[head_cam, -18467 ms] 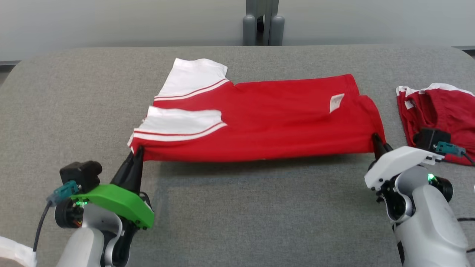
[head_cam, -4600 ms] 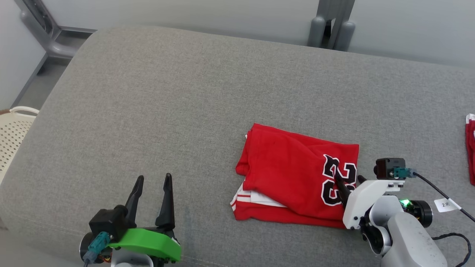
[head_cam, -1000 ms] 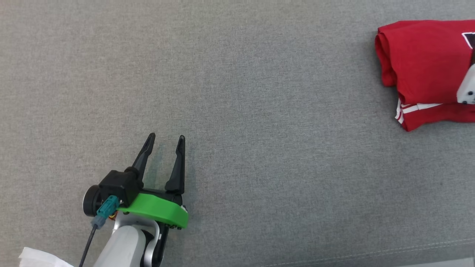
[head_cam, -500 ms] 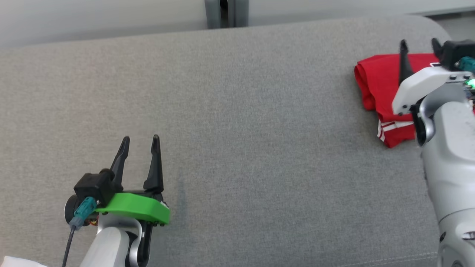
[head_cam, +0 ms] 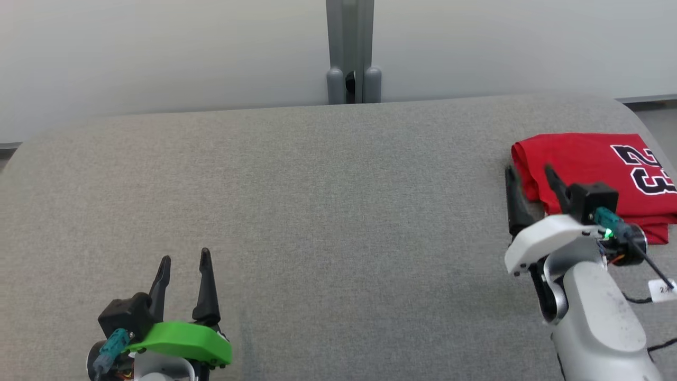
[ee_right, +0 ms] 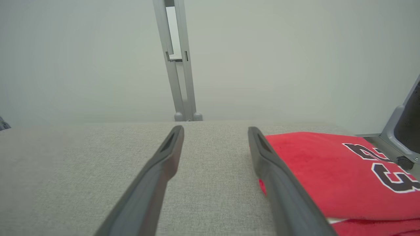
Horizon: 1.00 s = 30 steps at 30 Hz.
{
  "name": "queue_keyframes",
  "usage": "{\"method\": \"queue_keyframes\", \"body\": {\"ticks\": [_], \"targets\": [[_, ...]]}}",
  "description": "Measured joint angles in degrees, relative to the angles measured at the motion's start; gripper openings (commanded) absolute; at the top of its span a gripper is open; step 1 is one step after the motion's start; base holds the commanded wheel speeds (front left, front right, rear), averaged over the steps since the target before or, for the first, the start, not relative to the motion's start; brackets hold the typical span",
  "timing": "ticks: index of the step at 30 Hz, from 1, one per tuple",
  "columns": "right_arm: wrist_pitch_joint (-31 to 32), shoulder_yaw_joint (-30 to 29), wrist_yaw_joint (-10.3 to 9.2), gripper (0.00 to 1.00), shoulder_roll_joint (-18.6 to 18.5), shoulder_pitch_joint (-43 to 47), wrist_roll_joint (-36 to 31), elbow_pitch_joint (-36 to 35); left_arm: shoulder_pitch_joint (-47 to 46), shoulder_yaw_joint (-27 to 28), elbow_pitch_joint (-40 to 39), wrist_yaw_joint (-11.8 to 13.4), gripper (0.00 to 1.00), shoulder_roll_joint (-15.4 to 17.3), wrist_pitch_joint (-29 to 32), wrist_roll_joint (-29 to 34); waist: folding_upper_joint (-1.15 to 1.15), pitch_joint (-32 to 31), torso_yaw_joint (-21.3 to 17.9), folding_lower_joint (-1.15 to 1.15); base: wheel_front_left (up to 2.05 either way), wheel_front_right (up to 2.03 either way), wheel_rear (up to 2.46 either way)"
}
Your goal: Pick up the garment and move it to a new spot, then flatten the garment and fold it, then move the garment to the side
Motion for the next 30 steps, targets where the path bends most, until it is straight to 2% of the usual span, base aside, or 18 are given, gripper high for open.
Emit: {"method": "queue_keyframes", "body": {"ticks": [5, 15, 21, 30], "targets": [[-0.3, -0.6, 0.00, 1.00, 0.9, 8.1, -0.1, -6.1, 1.8, 0.3, 0.1, 0.1, 1.00, -0.3, 0.0, 0.1, 0.00, -1.4, 1.6, 0.00, 0.00, 0.00, 0.00], [-1.6, 2.7, 0.00, 1.00, 1.1, 20.7, 6.5, -15.3, 4.0, -0.2, -0.1, -0.1, 1.00, -1.4, 0.0, 1.0, 0.00, -2.9, 2.8, 0.00, 0.00, 0.00, 0.00], [-0.6, 4.0, 0.00, 1.00, 1.1, 23.5, 7.9, -19.0, 5.0, 0.2, -0.4, 0.0, 1.00, -1.4, 0.0, 1.4, 0.00, -3.5, 2.3, 0.00, 0.00, 0.00, 0.00], [0.3, 3.5, 0.00, 1.00, 1.1, 24.6, 7.3, -20.0, 5.1, 0.0, 0.1, 0.5, 1.00, -1.3, 0.0, 2.0, 0.00, -3.6, 2.5, 0.00, 0.00, 0.00, 0.00]]}}
